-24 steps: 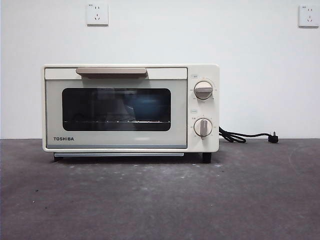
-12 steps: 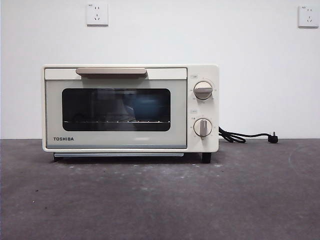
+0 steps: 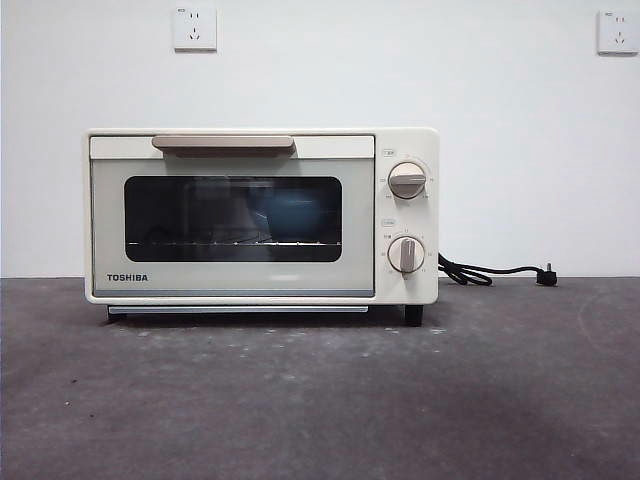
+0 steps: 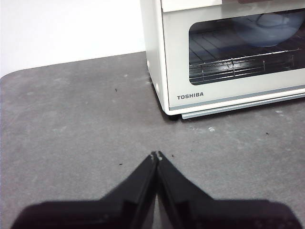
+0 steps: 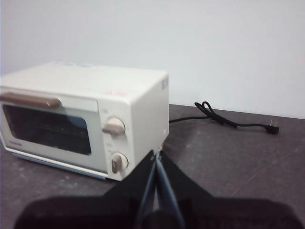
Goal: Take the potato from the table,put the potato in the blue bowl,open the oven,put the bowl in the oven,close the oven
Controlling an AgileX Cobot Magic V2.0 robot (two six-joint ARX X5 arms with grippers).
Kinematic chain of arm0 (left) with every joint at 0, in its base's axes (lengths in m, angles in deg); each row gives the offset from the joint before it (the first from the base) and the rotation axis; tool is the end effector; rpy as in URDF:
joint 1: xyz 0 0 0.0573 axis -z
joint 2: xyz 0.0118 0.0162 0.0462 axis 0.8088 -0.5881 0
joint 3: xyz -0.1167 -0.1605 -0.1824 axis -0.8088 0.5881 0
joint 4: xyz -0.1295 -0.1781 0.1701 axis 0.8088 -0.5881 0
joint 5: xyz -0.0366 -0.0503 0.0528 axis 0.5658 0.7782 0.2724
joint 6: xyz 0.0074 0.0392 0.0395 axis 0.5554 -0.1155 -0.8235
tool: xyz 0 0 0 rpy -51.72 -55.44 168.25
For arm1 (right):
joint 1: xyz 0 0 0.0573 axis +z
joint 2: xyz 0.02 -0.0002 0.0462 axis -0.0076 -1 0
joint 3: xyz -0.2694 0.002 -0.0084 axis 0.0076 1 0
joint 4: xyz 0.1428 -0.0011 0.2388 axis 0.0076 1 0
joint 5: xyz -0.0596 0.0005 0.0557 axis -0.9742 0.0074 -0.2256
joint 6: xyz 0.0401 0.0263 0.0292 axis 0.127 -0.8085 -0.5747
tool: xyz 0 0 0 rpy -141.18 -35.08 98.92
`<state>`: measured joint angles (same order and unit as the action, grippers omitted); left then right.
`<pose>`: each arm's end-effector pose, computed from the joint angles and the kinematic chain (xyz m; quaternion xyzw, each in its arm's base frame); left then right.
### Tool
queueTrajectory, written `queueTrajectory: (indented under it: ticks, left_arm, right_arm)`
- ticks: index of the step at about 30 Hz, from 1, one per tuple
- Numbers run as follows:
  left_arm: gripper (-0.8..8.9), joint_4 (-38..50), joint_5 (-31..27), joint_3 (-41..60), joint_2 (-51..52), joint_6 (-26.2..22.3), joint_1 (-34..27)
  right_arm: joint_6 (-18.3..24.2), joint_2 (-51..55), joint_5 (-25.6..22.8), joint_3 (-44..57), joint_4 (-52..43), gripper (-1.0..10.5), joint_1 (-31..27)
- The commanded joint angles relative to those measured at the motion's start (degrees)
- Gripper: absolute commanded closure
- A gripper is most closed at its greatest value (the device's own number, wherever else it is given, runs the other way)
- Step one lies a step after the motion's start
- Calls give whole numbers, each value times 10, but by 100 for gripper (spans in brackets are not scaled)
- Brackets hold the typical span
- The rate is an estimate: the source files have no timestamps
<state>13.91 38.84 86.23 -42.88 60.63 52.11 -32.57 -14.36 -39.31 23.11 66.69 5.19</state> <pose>0.1205 -0.0005 0.1521 0.0483 0.0786 -0.0552 0.9942 0.1141 0.0177 0.2629 -0.0216 0.0060 0.1678 0.9856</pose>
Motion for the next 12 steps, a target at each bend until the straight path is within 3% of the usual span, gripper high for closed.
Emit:
queueTrajectory:
  ticks: [1, 12]
  left_arm:
    - [818, 1, -2, 7, 2, 5, -1]
    - [818, 1, -2, 7, 2, 5, -1]
  right_arm:
    - [2, 33, -1, 68, -38, 946, -3]
    - [-32, 121, -42, 201, -59, 946, -2]
